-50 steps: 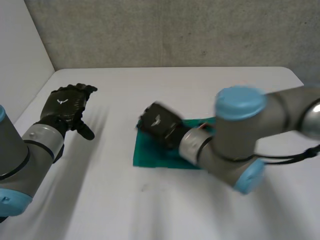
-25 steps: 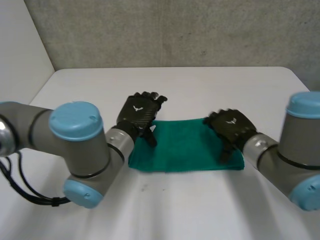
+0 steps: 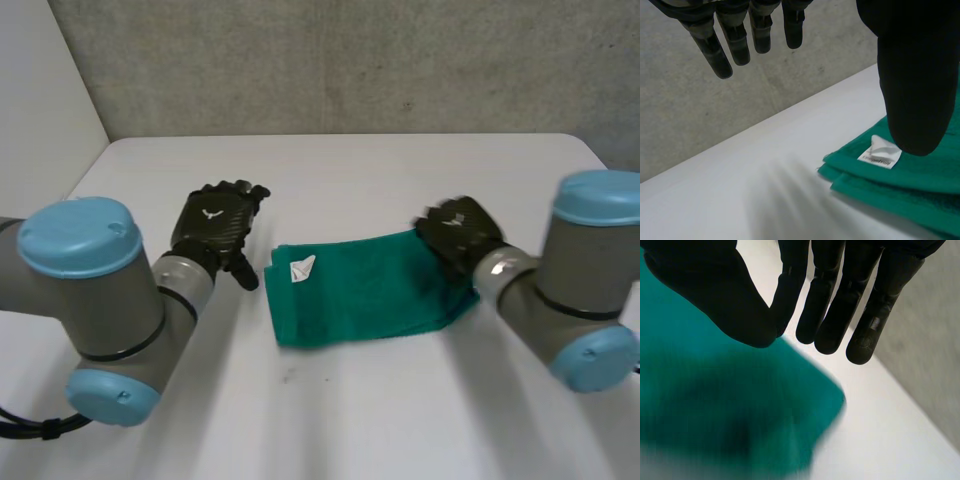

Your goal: Fold the towel.

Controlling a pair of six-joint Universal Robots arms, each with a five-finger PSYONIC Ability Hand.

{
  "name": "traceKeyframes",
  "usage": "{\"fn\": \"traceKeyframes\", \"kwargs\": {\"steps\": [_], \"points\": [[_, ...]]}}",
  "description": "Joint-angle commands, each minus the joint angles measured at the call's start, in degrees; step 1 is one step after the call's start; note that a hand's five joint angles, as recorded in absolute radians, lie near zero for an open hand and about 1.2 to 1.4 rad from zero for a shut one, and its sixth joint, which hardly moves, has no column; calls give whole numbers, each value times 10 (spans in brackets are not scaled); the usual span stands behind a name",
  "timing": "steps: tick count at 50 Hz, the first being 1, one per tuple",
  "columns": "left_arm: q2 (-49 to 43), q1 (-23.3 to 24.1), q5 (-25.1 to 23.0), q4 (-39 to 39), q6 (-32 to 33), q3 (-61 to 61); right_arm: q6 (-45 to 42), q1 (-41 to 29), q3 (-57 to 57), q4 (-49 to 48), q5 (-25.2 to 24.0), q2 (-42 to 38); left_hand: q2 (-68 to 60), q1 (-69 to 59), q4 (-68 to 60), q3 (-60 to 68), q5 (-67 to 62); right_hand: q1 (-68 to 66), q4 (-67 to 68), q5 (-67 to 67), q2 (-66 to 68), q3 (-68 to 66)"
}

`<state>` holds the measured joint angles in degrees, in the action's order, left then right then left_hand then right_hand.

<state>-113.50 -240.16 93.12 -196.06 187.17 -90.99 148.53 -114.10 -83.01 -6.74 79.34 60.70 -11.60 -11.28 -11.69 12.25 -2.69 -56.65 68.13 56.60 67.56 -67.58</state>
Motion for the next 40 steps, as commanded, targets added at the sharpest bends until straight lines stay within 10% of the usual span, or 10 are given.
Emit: {"fn": "traceKeyframes", "kwargs": {"steps": [1,8,11,40], "points": [[14,-7,0,0,0,-26,8,-86,43,8,-1,-14,16,13,17,-23,27,-234,119,134,124,-124],[16,-8,-4,-1,0,-51,39,-79,29,16,12,-29,16,13,17,-23,27,-227,113,128,118,-118],[16,-8,-4,-1,0,-52,59,-39,7,17,41,-23,16,13,17,-23,27,209,-324,-309,-318,319],[16,0,-3,-1,-1,-61,67,168,-162,-61,-88,4,16,13,17,-23,27,61,-176,-160,-170,170]]}}
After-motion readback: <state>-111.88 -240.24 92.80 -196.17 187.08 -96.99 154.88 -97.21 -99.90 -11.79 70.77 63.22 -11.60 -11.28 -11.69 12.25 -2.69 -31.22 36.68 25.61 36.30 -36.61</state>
